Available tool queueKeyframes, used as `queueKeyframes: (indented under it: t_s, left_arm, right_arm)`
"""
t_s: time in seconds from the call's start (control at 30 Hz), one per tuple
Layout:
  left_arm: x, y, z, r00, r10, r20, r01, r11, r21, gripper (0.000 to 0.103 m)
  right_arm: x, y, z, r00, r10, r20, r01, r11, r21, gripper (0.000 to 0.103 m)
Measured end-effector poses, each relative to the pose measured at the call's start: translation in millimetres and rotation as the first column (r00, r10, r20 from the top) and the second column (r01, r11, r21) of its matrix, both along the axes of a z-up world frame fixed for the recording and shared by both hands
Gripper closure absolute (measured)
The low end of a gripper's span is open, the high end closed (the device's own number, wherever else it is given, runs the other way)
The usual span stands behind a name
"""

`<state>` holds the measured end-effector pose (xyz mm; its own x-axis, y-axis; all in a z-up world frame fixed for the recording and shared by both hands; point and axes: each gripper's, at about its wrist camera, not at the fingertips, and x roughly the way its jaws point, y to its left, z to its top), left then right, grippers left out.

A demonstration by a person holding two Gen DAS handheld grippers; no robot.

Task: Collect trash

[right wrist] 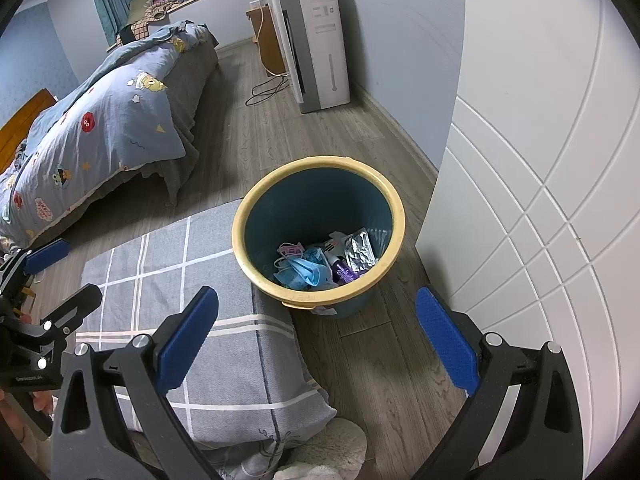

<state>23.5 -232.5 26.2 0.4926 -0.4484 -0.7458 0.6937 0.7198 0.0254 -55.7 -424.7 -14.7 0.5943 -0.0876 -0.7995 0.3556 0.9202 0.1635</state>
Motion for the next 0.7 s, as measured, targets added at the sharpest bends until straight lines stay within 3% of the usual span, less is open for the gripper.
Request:
queueKeyframes:
  t_s: [0.33,0.57,0.7]
  left_arm:
    - [2.3,-0.1,-0.6,1.000,0.006,-0.022,-0.006,1.000,-0.010,0.005]
    - [-0.4,-2.5,-0.9,0.999,0.013,0.040,-0.014,1.000,0.027,0.005]
    - [-0.1,-1.7,-0.3,1.000,-0.009,0.019,0.009,1.000,0.007,0.005]
  right_arm:
    - [-0.9,0.9,-0.8,1.000,-0.002,-0.005,0.002,1.000,0.004,0.006]
    - [-2.2,3.4,-0.4,1.000,-0.006,-0.008,0.006,1.000,0.007,0.006]
    - [-1.8,2.3,-0.4,1.000,-0.005,-0.008,0.005,1.000,0.008,0.006]
